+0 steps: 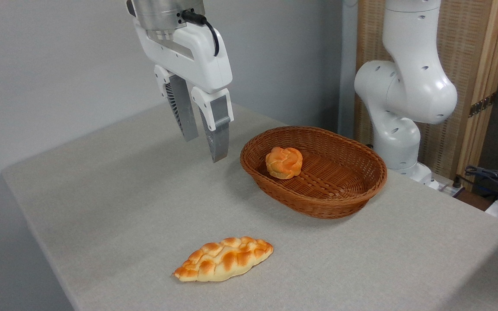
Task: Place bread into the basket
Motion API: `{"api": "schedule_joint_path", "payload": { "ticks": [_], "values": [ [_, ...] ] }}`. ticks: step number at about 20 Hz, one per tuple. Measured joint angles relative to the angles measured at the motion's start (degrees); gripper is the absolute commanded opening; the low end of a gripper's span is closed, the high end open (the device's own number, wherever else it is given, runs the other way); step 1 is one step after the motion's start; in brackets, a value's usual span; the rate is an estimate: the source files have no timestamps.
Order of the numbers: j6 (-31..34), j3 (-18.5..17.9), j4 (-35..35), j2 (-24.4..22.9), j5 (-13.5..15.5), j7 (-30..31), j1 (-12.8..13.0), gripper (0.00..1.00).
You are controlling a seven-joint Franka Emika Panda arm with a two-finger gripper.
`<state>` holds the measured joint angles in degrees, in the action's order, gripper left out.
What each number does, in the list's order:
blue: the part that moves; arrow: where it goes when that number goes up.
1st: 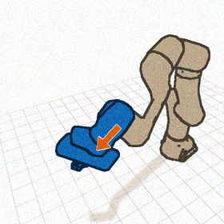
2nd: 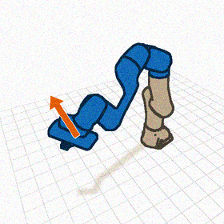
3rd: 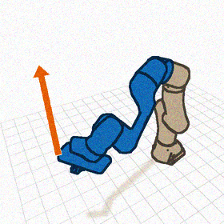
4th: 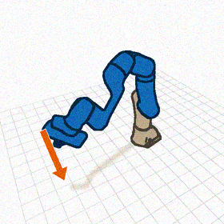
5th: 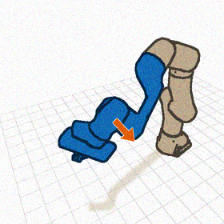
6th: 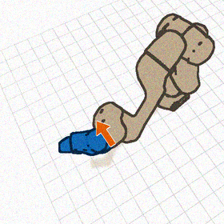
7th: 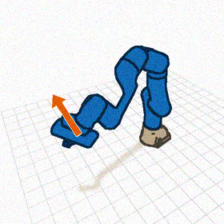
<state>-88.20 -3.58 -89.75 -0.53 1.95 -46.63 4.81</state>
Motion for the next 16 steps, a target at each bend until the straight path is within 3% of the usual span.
{"api": "schedule_joint_path", "payload": {
  "ticks": [16],
  "values": [
    [-3.32, 2.37, -0.52, 0.03, -0.02, 0.03, -1.47, 1.00]
  ]
}}
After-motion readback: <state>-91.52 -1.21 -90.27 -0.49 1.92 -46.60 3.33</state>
